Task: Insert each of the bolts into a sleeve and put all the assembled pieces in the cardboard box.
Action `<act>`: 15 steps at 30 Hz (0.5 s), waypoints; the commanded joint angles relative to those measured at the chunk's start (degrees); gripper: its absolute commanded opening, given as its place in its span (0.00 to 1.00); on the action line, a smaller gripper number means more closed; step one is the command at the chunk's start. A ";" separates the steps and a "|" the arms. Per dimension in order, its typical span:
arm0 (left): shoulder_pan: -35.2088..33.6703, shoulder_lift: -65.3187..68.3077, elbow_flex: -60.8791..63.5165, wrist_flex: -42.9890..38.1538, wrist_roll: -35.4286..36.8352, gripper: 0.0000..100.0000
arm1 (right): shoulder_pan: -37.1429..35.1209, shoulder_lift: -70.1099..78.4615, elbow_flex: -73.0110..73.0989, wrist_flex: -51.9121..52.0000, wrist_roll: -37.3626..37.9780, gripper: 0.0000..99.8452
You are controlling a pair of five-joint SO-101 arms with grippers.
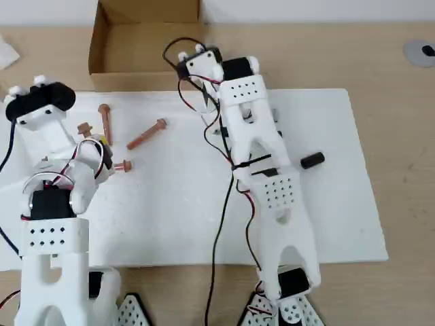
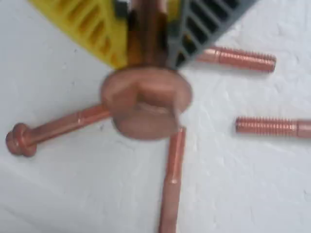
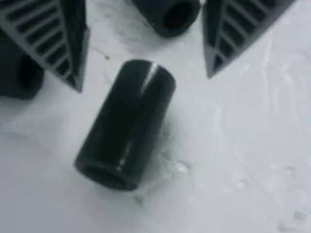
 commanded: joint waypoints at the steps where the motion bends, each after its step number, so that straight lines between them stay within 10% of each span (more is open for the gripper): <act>1: 0.62 -1.63 0.70 -1.14 -0.09 0.01 | -0.66 0.22 -0.22 0.79 -0.53 0.19; 15: 0.62 -1.63 2.64 0.53 -0.18 0.01 | -0.66 0.92 -1.10 -2.02 -4.57 0.19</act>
